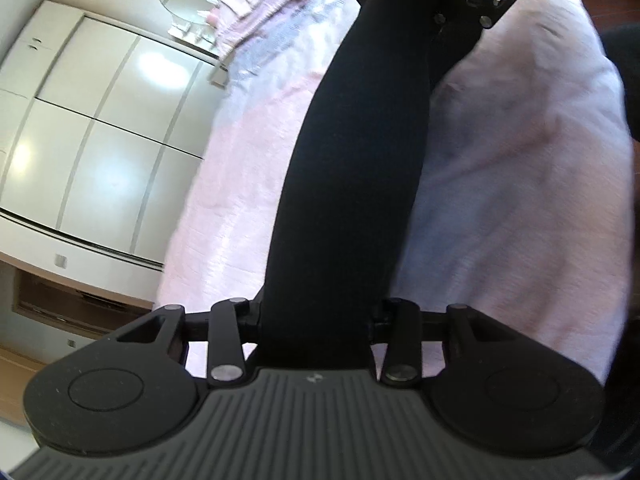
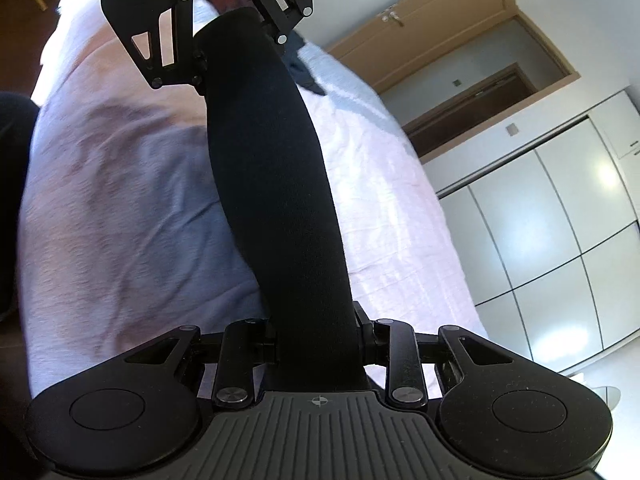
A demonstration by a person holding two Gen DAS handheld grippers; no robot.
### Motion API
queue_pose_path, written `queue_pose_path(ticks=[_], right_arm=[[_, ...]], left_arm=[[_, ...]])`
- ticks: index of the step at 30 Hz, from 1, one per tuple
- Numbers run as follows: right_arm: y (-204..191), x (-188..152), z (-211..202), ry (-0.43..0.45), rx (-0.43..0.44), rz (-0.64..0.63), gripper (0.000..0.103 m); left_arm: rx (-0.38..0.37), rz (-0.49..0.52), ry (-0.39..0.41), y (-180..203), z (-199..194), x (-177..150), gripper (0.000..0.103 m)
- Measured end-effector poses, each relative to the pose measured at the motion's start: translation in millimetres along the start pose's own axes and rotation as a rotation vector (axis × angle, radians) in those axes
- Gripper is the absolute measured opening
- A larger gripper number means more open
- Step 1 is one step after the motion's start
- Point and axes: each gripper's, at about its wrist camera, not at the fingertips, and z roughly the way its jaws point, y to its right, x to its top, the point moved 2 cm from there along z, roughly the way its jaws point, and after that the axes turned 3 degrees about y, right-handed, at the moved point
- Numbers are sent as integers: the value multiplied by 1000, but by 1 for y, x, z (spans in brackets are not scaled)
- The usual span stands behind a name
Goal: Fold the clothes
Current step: 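Carry the folded black garment with both grippers toward the clothes stack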
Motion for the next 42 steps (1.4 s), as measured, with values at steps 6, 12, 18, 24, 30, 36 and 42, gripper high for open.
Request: queue_pose_path(ticks=[6, 12, 18, 24, 30, 36, 42], right_arm=[[61, -10, 15, 12, -30, 43, 28], [122, -23, 32, 14, -52, 88, 27], [184, -33, 39, -1, -55, 136, 27], [251, -35, -43, -105, -18, 202, 27], [302, -65, -163, -229, -3, 274, 27], [331, -113, -269, -360, -60, 340, 27], [358, -155, -333, -484, -150, 415, 27]], left_arm=[[62, 22, 42, -59, 45, 28, 36], [62, 47, 79, -97, 85, 51, 36], [-71, 42, 78, -139, 75, 96, 36], [-193, 76, 133, -176, 19, 182, 36], [-291, 133, 248, -181, -36, 291, 36], [-377, 191, 386, -165, -69, 393, 36], [-422, 287, 546, -170, -59, 476, 36]])
